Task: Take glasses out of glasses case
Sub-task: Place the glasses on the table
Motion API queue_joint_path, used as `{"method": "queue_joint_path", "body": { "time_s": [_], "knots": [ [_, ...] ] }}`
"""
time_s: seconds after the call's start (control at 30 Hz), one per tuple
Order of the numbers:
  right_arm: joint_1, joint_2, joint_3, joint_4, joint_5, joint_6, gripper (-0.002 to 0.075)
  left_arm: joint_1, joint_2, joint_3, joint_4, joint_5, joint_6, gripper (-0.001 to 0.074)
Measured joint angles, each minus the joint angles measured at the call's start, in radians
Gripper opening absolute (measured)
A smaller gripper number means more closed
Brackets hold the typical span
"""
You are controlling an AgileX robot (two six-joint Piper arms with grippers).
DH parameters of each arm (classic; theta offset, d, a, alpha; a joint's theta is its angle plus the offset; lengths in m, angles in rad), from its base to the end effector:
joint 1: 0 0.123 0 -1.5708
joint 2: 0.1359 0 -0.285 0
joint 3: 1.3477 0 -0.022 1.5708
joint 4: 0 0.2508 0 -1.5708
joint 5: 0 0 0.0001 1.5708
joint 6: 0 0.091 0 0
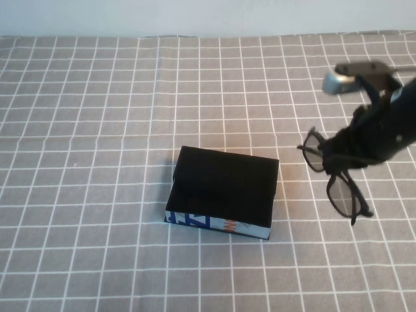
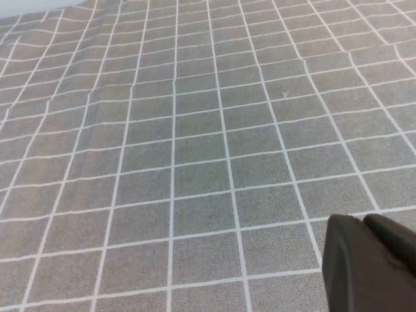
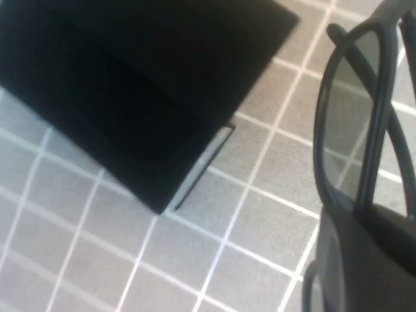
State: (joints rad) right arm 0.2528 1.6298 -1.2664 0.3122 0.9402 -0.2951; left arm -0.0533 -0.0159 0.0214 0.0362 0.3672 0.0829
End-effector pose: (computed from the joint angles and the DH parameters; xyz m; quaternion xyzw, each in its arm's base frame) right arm 0.3186 0.1056 0.2734 -0.1975 0.9545 0.1360 0.1770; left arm 0.0525 -0.0016 0.1738 0.0641 0.7979 0.0242 0.5989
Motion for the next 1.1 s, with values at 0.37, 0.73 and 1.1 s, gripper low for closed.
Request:
{"method": "queue_joint_path", "body": {
  "time_s": [0.37,0.73,1.1],
  "knots": [
    [0.0,0.016,0.149,0.033,-0.263,0.046,0.0001,0.0,0.0,0.0,0.0,0.0,0.0,-0.0004],
    [0.0,0.13,0.149,0.071,-0.272,0.05,0.0002,0.0,0.0,0.0,0.0,0.0,0.0,-0.0005],
    [0.0,0.121,0.149,0.089,-0.248,0.051,0.023,0.0,0.0,0.0,0.0,0.0,0.0,-0.0004]
  ]
}}
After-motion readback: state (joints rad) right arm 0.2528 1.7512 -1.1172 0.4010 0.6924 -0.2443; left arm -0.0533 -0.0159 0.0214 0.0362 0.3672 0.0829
